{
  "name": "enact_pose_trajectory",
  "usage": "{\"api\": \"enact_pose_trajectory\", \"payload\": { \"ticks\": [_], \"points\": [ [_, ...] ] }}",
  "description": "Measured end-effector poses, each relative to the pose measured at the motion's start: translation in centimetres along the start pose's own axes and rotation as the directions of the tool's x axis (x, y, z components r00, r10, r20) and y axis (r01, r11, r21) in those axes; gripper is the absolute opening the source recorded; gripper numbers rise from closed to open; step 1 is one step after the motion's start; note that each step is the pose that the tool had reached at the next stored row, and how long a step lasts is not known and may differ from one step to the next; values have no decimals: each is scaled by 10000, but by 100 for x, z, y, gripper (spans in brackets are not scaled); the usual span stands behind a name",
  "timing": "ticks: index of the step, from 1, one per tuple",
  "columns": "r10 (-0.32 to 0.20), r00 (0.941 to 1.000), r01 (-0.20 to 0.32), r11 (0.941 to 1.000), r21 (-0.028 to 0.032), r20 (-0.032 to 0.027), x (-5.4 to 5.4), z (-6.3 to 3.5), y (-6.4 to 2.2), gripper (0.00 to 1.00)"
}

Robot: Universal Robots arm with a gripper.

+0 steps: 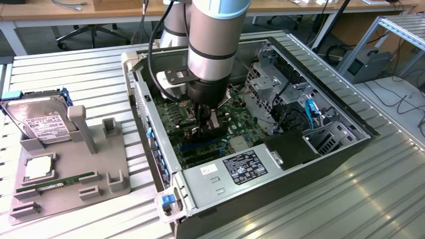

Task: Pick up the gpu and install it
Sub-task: 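Insert the gpu into the slot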

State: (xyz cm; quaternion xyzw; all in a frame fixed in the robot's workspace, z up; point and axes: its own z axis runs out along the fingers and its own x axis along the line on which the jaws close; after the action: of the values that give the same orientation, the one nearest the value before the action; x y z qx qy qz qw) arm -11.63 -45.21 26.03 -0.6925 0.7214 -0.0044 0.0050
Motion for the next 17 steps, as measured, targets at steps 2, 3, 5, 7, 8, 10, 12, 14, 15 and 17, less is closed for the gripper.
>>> {"api": "enact_pose_trajectory", "payload": {
  "ticks": [2, 3, 5, 7, 8, 10, 12, 14, 15, 17],
  "points": [
    [1, 10000, -1, 10000, 0, 2, 0, 4, -1, 27],
    [0, 10000, 0, 10000, 1, 5, 0, 5, -1, 27],
    [-1, 10000, 1, 10000, 1, 6, 0, 6, -4, 27],
    [0, 10000, 0, 10000, 2, 6, 0, 7, -5, 27],
    [0, 10000, 0, 10000, 3, 7, -1, 7, -6, 27],
    [0, 10000, 0, 10000, 2, 7, -1, 7, -7, 27],
    [0, 10000, 0, 10000, 3, 7, -1, 7, -7, 27],
    [0, 10000, 0, 10000, 3, 9, -1, 5, -7, 27],
    [0, 10000, 0, 10000, 3, 9, -1, 4, -7, 27],
    [0, 10000, 0, 10000, 3, 8, -1, 4, -7, 27]
  ]
}}
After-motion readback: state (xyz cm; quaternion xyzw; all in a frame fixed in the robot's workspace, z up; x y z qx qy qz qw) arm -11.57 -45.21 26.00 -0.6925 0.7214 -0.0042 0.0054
